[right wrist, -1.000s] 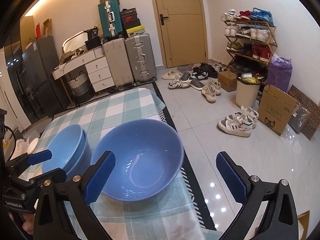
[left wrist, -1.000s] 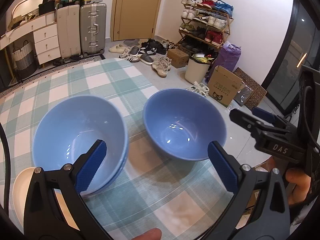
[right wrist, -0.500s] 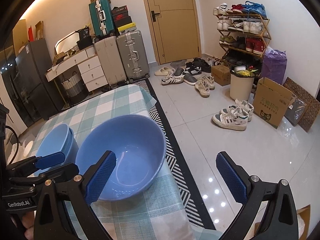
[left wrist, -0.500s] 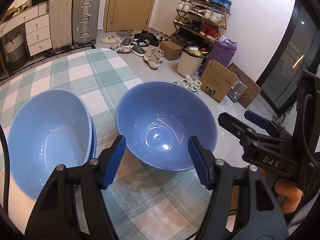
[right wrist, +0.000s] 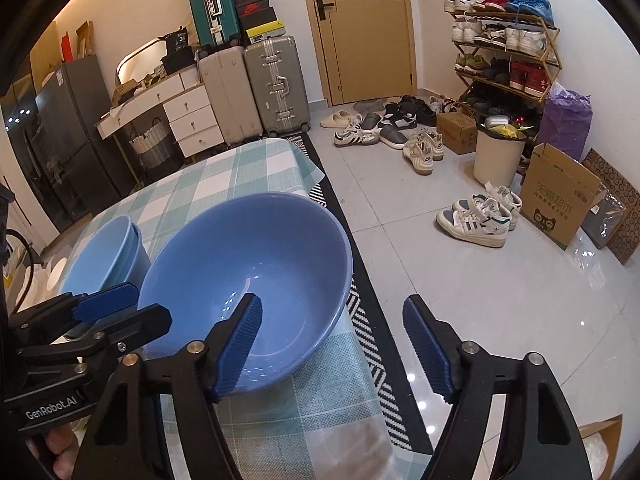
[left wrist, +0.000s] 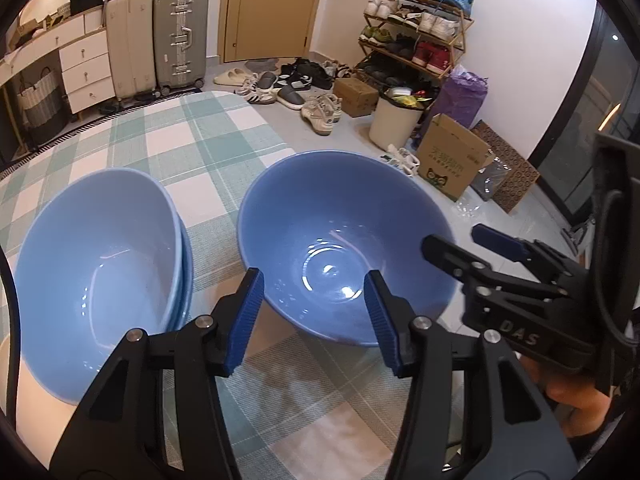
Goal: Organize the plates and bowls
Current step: 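Move both tools to the next light-blue bowl and close on its rim, then lift the light-blue bowl with both grippers and carry it toward the nested bowls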
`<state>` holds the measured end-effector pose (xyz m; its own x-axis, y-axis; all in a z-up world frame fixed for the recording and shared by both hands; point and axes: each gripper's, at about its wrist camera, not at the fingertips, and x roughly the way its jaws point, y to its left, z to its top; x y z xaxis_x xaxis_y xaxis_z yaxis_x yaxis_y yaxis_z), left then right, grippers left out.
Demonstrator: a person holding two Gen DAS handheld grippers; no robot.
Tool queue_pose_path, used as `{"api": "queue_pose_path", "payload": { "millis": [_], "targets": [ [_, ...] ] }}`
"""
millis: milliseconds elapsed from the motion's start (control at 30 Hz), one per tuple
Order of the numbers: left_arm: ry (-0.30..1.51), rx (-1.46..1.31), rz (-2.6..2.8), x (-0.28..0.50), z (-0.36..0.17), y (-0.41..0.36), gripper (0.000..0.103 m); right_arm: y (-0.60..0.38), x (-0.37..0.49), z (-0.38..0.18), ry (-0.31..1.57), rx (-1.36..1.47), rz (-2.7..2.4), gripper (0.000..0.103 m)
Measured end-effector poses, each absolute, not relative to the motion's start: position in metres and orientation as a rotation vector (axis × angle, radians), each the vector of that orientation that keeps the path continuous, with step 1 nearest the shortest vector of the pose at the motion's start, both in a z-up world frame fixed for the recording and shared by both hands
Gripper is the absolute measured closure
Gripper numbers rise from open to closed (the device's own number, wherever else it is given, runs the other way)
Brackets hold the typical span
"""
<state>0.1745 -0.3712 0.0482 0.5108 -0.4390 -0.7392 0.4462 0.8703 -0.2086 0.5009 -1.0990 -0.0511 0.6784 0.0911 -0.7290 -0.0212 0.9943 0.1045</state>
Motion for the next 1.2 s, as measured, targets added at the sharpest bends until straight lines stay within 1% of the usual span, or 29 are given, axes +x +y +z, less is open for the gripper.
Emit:
{"api": "queue_pose_path", "payload": {
  "millis": [133,233,300,367,400,467,500,567,667,1200],
  "targets": [
    [0.882,0.059,-0.541,0.173,0.046,-0.379,0.059,-1.098,0.5,-0.053,0.825,0.091,0.063,0.028],
    [0.886,0.052,-0.534,0.174,0.045,-0.379,0.063,-1.098,0.501,-0.055,0.823,0.091,0.064,0.032],
    [0.888,0.051,-0.532,0.176,0.043,-0.379,0.066,-1.098,0.502,-0.057,0.824,0.087,0.064,0.035],
    [0.891,0.061,-0.528,0.175,0.042,-0.379,0.069,-1.098,0.502,-0.059,0.828,0.083,0.061,0.041],
    [0.893,0.06,-0.531,0.175,0.042,-0.379,0.069,-1.098,0.503,-0.06,0.83,0.079,0.059,0.042],
    [0.901,0.049,-0.537,0.177,0.041,-0.379,0.07,-1.098,0.503,-0.06,0.833,0.078,0.058,0.048],
    [0.91,0.042,-0.546,0.178,0.04,-0.379,0.071,-1.098,0.503,-0.061,0.834,0.079,0.057,0.048],
    [0.925,0.035,-0.553,0.18,0.037,-0.38,0.072,-1.097,0.503,-0.061,0.835,0.077,0.057,0.053],
    [0.932,0.035,-0.544,0.181,0.036,-0.382,0.074,-1.097,0.504,-0.062,0.836,0.072,0.055,0.054],
    [0.929,-0.009,-0.504,0.172,0.046,-0.359,0.074,-1.098,0.503,-0.062,0.837,0.08,0.058,0.054]
  ]
}}
